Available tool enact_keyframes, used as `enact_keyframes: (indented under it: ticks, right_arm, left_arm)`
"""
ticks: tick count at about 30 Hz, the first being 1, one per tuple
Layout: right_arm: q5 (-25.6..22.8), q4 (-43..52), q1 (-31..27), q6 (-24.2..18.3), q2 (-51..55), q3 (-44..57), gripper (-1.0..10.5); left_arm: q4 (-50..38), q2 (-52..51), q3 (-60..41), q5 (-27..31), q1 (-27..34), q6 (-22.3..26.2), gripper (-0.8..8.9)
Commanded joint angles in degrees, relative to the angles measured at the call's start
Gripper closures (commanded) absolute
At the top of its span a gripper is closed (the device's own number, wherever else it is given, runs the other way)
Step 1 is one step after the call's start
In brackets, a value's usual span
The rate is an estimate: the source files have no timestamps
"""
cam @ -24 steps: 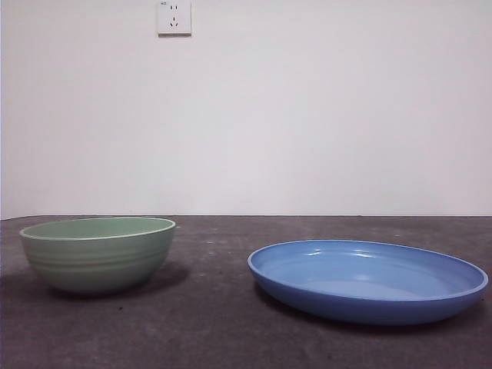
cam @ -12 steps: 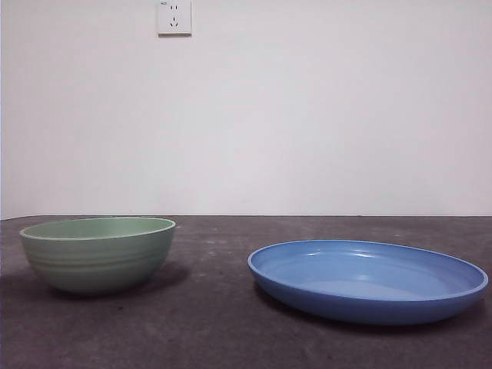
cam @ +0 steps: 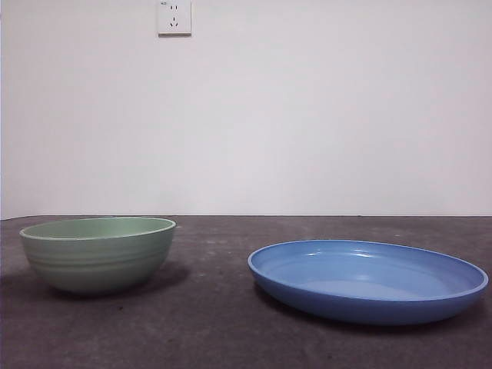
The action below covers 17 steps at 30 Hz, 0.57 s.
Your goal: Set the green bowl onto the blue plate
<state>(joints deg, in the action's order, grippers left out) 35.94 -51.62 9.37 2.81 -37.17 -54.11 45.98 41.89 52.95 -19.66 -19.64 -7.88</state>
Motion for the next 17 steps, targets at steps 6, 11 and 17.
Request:
enact_keyframes:
  ticks: [6,11,17]
  right_arm:
    - [0.04,0.59,0.22,0.2,-0.2,-1.07,3.0]
    - [0.04,0.59,0.22,0.2,-0.2,-1.07,3.0]
    - [0.04,0.55,0.22,0.2,-0.2,-1.07,3.0]
  left_arm:
    - [2.01,10.62,1.05,12.81,0.15,-0.72,1.26]
    - [-2.25,19.56,1.05,13.94,0.17,-0.5,1.26]
    - [-8.17,30.03,1.05,16.48,0.17,-0.83,1.31]
